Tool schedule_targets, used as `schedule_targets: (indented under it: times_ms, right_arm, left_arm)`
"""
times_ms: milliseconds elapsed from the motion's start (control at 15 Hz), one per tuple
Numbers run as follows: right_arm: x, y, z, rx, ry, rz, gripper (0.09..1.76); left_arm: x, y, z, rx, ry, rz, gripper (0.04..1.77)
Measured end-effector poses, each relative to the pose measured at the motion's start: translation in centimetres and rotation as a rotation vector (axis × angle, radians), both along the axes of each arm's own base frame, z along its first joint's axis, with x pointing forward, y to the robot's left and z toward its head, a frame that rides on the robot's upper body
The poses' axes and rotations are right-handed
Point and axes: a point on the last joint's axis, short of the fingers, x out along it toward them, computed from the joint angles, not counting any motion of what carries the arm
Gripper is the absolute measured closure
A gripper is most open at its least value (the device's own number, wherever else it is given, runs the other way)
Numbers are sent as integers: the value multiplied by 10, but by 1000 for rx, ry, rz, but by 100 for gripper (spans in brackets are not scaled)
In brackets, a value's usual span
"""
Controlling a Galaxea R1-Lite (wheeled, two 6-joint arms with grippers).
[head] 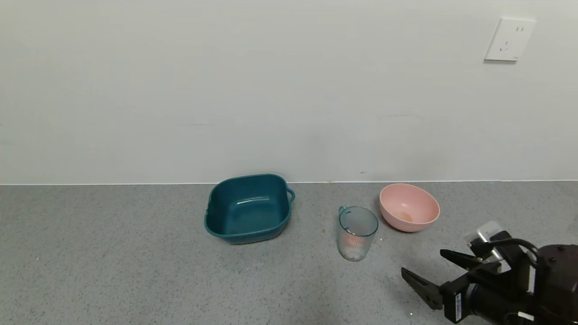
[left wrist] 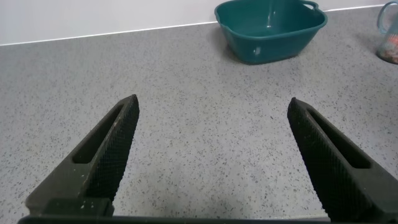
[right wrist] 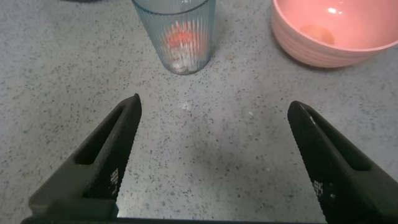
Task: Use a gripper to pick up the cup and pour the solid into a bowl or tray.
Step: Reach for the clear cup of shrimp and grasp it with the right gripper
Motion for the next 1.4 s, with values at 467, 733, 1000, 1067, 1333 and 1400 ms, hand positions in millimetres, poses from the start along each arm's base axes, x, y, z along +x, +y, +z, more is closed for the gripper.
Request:
schedule_targets:
  times_ms: [467,733,1000,1067,1333,1400]
  right_arm:
    - [25,31,-40,-14,-22,-17,14]
    - [41,42,-64,-31,-3,-14,14]
    - [57,52,-72,-35,-17,-10,14]
    - [60,54,-73,-33,-22,-10,14]
    - [75,63,-73,-15,-60,-10,14]
    - [80,65,-73,-8,-71,-10,14]
  left_arm:
    - [0,0,0,0,0,0,9]
    - [0,0,0,0,0,0,9]
    - [0,0,0,0,0,0,9]
    - [0,0,0,0,0,0,9]
    - [0,0,0,0,0,0,9]
    - [0,0,0,0,0,0,9]
